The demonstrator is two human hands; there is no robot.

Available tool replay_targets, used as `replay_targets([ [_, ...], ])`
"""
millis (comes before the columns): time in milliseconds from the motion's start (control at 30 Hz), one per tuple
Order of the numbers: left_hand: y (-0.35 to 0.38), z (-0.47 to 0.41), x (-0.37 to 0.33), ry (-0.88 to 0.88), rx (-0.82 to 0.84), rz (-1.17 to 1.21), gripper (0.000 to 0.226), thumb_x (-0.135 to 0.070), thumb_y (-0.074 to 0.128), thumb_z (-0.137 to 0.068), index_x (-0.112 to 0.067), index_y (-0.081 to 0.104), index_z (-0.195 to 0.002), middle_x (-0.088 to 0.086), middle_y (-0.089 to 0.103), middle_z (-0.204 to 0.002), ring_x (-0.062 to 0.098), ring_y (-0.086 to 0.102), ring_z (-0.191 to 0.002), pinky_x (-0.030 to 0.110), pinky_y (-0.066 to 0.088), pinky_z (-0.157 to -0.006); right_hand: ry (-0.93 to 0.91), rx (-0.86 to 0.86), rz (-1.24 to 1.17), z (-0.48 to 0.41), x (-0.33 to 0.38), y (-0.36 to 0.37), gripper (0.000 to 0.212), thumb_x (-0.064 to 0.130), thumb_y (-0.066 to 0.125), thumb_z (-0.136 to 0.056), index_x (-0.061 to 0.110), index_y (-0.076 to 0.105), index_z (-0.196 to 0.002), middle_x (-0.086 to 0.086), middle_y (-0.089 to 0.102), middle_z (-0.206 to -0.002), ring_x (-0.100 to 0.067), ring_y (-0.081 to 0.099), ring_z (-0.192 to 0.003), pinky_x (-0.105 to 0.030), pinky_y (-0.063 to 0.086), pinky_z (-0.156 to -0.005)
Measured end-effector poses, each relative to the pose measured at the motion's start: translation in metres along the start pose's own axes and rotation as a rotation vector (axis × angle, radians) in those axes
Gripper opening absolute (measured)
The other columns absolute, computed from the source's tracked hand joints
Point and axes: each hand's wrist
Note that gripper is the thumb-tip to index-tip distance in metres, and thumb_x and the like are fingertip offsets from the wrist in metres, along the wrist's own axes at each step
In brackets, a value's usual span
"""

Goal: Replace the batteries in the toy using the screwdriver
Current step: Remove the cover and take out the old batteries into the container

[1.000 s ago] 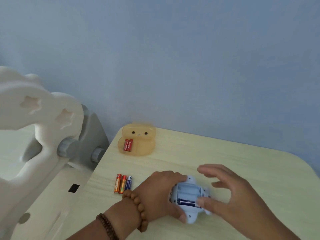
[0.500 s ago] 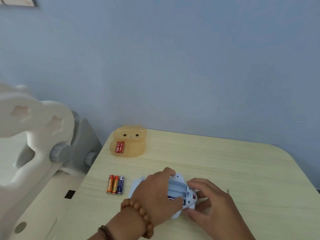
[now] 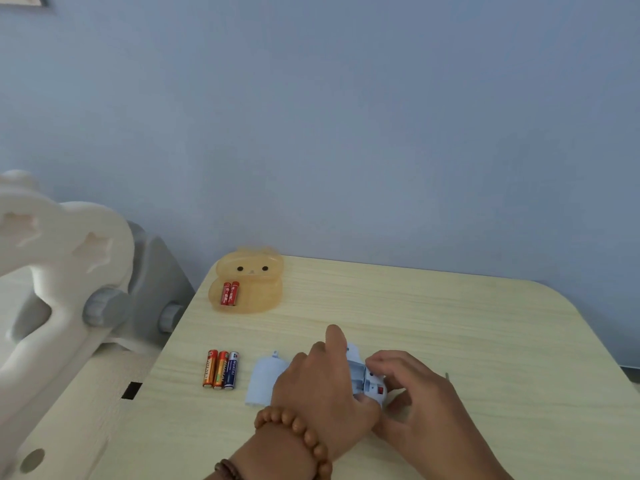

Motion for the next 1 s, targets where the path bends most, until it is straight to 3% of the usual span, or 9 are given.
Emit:
replay_targets([
  [100,-0.005,0.0,-0.002,0.033,0.001,-0.003,0.032,-0.05,0.048,-0.078,-0.03,0.029,-0.095,-0.012,0.054,-0.089,0.01,0.054,-0.078,0.022,0.032,-0.061,0.015,0.012,0.022,0.0,-0.003,-0.002,0.041,0.028,0.082,-0.068,0.032,0.069,-0.106,0.028,0.058,-0.123,-0.002,0.065,-0.098,-0.009,0.049,-0.07],
  [233,-0.005,-0.001,0.002,0.089,0.023,-0.005,0.014,-0.041,0.043,-0.086,-0.029,0.038,-0.09,-0.012,0.051,-0.096,0.009,0.05,-0.078,0.024,0.039,-0.067,0.027,0.014,0.038,-0.001,-0.005,-0.005,0.048,0.017,0.086,-0.068,0.034,0.068,-0.11,0.028,0.056,-0.127,-0.001,0.064,-0.105,-0.016,0.052,-0.075],
  [333,-0.002,-0.002,0.01,0.136,0.064,-0.031,0.021,-0.048,0.044,-0.084,-0.028,0.047,-0.089,-0.016,0.048,-0.105,0.006,0.05,-0.087,0.024,0.046,-0.077,0.033,0.011,0.044,-0.001,-0.006,-0.007,0.05,0.018,0.086,-0.069,0.036,0.066,-0.111,0.03,0.054,-0.128,-0.001,0.064,-0.106,-0.019,0.053,-0.075],
  [500,-0.004,-0.006,0.02,0.158,0.156,-0.019,0.027,-0.058,0.055,-0.081,-0.034,0.047,-0.088,-0.02,0.046,-0.11,0.005,0.052,-0.091,0.024,0.047,-0.077,0.044,0.005,0.035,-0.001,-0.006,-0.006,0.051,0.019,0.088,-0.067,0.038,0.066,-0.109,0.03,0.054,-0.128,-0.004,0.064,-0.105,-0.017,0.054,-0.073],
  [700,-0.004,-0.013,0.022,0.15,-0.028,0.106,0.024,-0.05,0.055,-0.091,-0.027,0.056,-0.087,-0.018,0.047,-0.122,0.002,0.046,-0.112,0.022,0.041,-0.093,0.008,-0.014,0.054,-0.002,-0.001,-0.004,0.06,0.019,0.089,-0.067,0.052,0.056,-0.104,0.034,0.049,-0.129,0.003,0.061,-0.106,-0.007,0.048,-0.074],
  [800,-0.011,-0.018,0.022,0.135,-0.189,0.206,0.025,-0.048,0.062,-0.086,-0.026,0.054,-0.076,-0.012,0.062,-0.086,0.004,0.057,-0.083,0.024,0.048,-0.075,0.004,-0.01,0.051,-0.002,-0.003,-0.004,0.057,0.02,0.09,-0.065,0.049,0.057,-0.102,0.031,0.05,-0.129,0.002,0.062,-0.102,-0.005,0.046,-0.073],
  [867,-0.018,-0.022,0.023,0.058,-0.204,0.353,0.022,-0.038,0.071,-0.085,-0.027,0.054,-0.077,-0.006,0.065,-0.07,0.008,0.062,-0.065,0.023,0.052,-0.061,0.016,-0.011,0.037,-0.002,-0.005,-0.003,0.052,0.025,0.087,-0.063,0.045,0.06,-0.103,0.029,0.052,-0.128,-0.001,0.064,-0.099,-0.008,0.048,-0.071],
  [933,-0.026,-0.024,0.024,-0.014,-0.168,0.534,0.019,-0.026,0.075,-0.084,-0.031,0.057,-0.084,-0.003,0.069,-0.072,0.01,0.067,-0.06,0.027,0.057,-0.058,0.026,-0.019,0.018,-0.003,-0.009,-0.002,0.049,0.037,0.081,-0.06,0.041,0.063,-0.105,0.027,0.054,-0.127,-0.003,0.067,-0.095,-0.012,0.052,-0.067],
  [1000,-0.032,-0.026,0.027,-0.064,-0.136,0.671,0.016,-0.019,0.075,-0.085,-0.032,0.066,-0.089,-0.001,0.073,-0.076,0.018,0.071,-0.059,0.04,0.061,-0.062,0.027,-0.018,0.01,-0.004,-0.012,-0.001,0.051,0.044,0.076,-0.058,0.038,0.065,-0.108,0.025,0.056,-0.126,-0.005,0.068,-0.093,-0.013,0.052,-0.065],
])
Point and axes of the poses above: each hand's wrist, its own z-axis away from the middle knuckle, its own y-axis out of the palm, x = y × z
